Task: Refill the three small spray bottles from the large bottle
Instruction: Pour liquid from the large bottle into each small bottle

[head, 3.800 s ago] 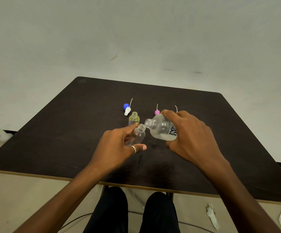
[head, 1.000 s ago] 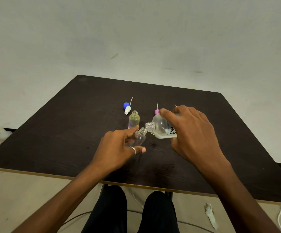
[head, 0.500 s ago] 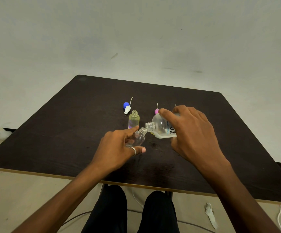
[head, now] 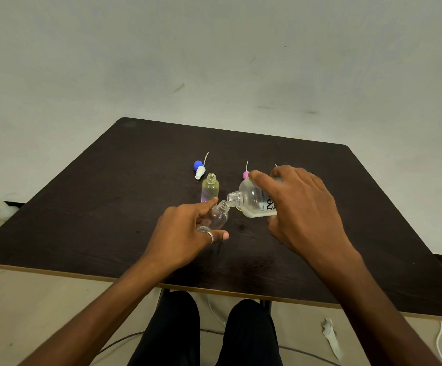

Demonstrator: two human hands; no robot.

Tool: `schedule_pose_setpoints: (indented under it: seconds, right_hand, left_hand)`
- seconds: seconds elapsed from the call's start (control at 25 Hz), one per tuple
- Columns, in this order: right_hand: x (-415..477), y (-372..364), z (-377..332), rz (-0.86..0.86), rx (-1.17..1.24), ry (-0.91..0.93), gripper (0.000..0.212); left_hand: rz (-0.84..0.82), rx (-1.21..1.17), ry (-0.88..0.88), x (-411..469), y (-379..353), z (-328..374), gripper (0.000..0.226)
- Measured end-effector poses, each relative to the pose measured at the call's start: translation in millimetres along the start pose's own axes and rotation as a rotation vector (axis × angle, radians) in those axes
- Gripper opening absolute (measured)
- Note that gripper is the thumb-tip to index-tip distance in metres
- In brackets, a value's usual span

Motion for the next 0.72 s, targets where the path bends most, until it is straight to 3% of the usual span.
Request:
schedule_pose_setpoints:
  seconds: [0.72]
  right_hand:
    - [-0.4,-1.8,0.2,-0.005,-0.01,-0.001,0.081]
  left_hand:
    - [0.004,0.006,-0.003,-0.1,0.1,0.7,0.075]
Point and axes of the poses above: each hand's wrist, its own x-axis towards the middle knuckle, its own y-axis out of the back of the hand, z = x × y, the point moved 1 cm from there along x, towards the middle knuckle, and after that the axes turned 9 degrees about x, right-handed, at the moved point
